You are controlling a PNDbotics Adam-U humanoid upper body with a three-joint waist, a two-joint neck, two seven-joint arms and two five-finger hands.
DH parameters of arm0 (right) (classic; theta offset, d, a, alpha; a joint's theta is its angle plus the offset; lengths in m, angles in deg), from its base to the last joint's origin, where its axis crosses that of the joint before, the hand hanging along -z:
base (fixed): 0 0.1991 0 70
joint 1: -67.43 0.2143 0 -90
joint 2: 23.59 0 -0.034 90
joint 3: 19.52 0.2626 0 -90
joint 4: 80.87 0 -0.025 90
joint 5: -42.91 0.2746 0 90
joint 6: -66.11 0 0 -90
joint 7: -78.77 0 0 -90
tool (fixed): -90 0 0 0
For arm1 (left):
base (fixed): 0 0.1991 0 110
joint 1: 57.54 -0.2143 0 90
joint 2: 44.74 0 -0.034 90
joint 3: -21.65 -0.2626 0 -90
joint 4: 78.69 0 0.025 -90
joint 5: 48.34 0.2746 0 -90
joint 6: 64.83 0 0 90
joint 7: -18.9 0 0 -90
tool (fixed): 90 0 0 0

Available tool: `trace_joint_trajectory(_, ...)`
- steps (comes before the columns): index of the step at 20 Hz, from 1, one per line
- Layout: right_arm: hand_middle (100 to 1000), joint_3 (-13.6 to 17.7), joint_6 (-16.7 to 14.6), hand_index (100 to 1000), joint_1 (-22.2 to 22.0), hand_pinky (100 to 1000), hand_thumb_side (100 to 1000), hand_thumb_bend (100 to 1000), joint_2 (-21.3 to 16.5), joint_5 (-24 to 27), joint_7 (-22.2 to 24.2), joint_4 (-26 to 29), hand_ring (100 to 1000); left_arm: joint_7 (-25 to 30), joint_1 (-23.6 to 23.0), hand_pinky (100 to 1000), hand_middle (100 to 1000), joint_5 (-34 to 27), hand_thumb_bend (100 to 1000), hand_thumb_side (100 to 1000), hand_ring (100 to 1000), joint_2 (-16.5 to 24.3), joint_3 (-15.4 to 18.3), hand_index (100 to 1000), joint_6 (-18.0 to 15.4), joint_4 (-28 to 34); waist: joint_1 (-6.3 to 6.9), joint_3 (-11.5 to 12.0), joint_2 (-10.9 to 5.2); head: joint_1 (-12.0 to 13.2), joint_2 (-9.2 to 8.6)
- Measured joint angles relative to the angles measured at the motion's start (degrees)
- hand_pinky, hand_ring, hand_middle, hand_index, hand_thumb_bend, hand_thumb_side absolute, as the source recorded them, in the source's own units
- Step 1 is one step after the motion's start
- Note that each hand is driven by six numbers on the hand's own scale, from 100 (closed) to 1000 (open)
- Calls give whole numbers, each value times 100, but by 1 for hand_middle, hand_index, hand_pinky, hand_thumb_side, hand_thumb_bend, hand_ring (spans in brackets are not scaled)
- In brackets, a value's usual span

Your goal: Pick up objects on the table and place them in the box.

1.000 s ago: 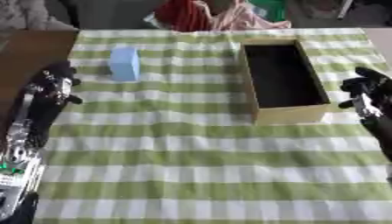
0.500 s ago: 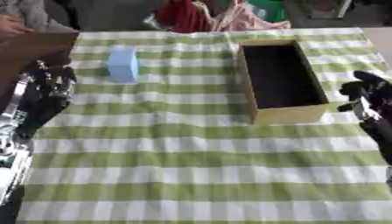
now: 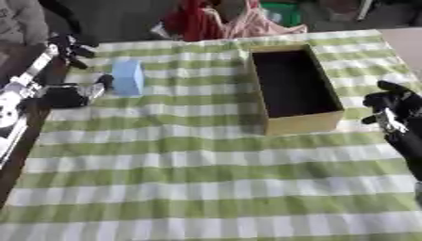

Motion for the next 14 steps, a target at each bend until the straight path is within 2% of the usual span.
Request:
trace_joint_trajectory(3, 666, -33, -1, 875, 0, 581, 497, 100, -3, 0, 54, -2, 766, 290, 476, 798, 834, 295, 677, 202, 823, 358, -238, 893, -58, -462, -4, -84, -1, 66, -1)
trace_joint_trajectory(6, 665, -59, -5, 875, -1, 581, 497, 100, -3, 0, 77, -6, 766, 596, 972, 803, 846, 600, 700, 188, 825, 401, -296, 898, -100, -957, -9, -111, -1, 99, -1)
trace_joint_trajectory(9, 663, -60, -1, 875, -25, 581, 498, 100, -3, 0, 94, -25, 766, 904, 1391, 804, 847, 907, 691, 170, 822, 288, -260, 896, -67, -1458, -11, -135, -1, 124, -1)
trace_joint_trajectory(14, 660, -94, -4, 875, -41, 580, 499, 100, -3, 0, 131, -37, 766, 1409, 1844, 807, 858, 1412, 698, 191, 826, -81, 33, 901, -59, -2288, -16, -207, -1, 143, -1)
